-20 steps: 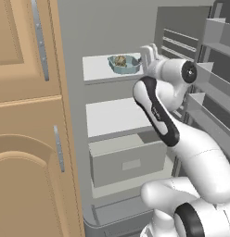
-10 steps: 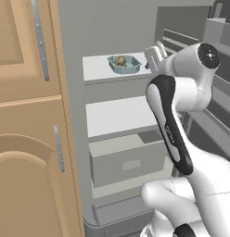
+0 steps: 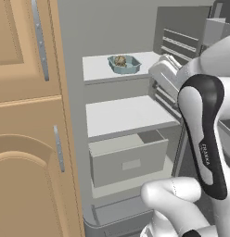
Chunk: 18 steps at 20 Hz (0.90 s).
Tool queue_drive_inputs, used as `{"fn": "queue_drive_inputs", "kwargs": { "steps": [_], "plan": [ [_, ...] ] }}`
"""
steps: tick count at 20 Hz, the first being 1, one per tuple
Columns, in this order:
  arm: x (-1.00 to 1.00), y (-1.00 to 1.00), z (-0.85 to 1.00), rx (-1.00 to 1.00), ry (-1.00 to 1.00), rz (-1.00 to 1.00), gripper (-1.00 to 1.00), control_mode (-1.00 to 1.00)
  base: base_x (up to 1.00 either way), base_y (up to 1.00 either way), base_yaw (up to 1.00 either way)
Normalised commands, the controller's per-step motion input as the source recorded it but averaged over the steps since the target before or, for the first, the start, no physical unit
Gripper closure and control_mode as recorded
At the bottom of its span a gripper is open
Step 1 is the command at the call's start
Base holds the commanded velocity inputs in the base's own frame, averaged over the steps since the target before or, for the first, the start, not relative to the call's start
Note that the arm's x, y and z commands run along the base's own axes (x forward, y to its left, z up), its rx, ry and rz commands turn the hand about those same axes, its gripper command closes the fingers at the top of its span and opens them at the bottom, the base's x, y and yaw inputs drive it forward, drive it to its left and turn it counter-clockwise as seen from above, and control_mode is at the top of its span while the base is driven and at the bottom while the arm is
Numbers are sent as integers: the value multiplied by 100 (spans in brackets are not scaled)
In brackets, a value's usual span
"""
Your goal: Place two dumplings into each of the tupperware containers and then place the containers in the fridge.
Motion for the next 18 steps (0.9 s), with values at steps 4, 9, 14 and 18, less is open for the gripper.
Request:
{"fn": "queue_drive_inputs", "kwargs": {
  "steps": [4, 9, 14, 18],
  "plan": [
    [-67, 1, 0, -19, 18, 33, -100, -100, 0, 0, 0],
    [-20, 0, -1, -26, 13, 10, -100, -100, 0, 0, 0],
    [-37, -39, -42, -18, 4, 13, -100, -100, 0, 0, 0],
    [-10, -22, -47, -4, 0, 11, -100, -100, 0, 0, 0]
  ]
}}
